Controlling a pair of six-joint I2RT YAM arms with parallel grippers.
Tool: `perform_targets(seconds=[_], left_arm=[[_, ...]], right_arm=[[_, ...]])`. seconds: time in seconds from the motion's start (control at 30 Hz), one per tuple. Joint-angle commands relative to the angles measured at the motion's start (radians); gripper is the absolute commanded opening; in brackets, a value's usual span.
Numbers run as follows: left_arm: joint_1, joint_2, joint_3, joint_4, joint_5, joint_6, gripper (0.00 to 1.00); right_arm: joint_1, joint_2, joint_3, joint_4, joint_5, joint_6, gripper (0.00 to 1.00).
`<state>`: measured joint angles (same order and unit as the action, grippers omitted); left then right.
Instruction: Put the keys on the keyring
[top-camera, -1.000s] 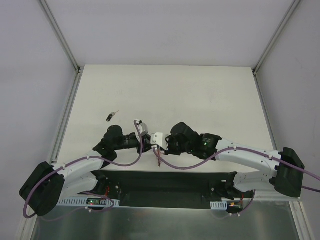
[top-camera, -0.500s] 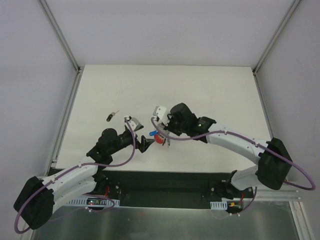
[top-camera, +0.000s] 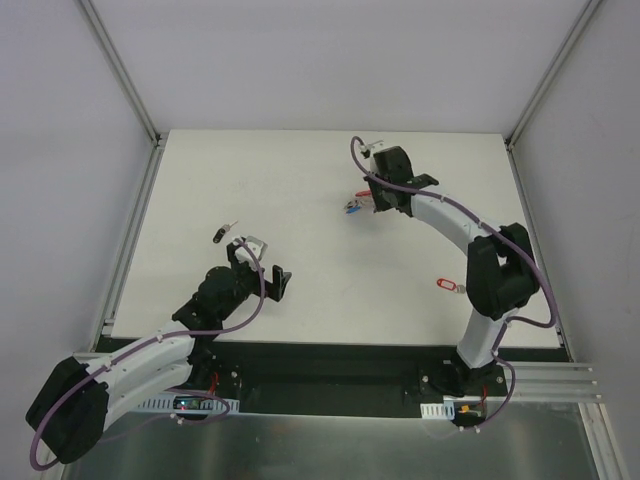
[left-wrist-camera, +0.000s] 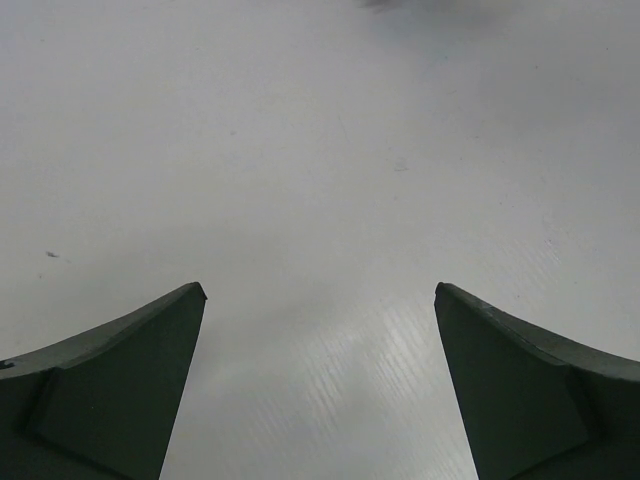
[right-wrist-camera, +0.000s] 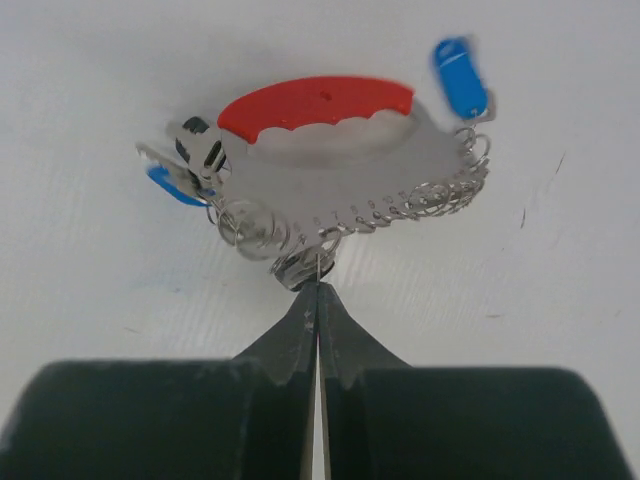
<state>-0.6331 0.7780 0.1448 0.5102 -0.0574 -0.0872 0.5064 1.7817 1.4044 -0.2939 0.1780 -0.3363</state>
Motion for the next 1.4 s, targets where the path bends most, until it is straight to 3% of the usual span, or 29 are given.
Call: perform_targets(seconds=[0.0, 0.23, 0.33, 0.53, 0.73, 1.1, 1.37], left_arm=[[0.009, 0.007, -0.004, 0.022, -0.029, -0.043, 0.99], [0.009, -0.020, 0.016, -0.021, -0.024, -0.094, 0.99], [0.010, -0.049, 0.045, -0.067, -0.019, -0.141, 0.99], [0.010, -0.124, 0.174, -0.326, -0.136, -0.321, 0.99], [0.010, -0.197, 0.360, -0.622, -0.208, -0.433, 0.99], [0.010, -0.517, 0.559, -0.710, -0.361, -0.171, 0.99], [0.010, -0.704, 0.569, -0.707, -0.479, -0.098, 0.99]], right_arm=[[-0.039, 0.019, -0.076, -0.067, -0.023, 0.154, 0.01], [-0.039, 0.001, -0.209, -0.056, -0.090, 0.238, 0.03], [-0.039, -0.027, -0.238, -0.057, -0.094, 0.272, 0.11], [-0.039, -0.182, -0.301, -0.059, -0.056, 0.316, 0.73], [-0.071, -0.460, -0.335, -0.118, 0.067, 0.356, 1.00], [-0.141, -1.033, -0.344, -0.304, 0.374, 0.341, 0.96], [-0.143, -1.363, -0.421, -0.294, 0.480, 0.211, 0.96]])
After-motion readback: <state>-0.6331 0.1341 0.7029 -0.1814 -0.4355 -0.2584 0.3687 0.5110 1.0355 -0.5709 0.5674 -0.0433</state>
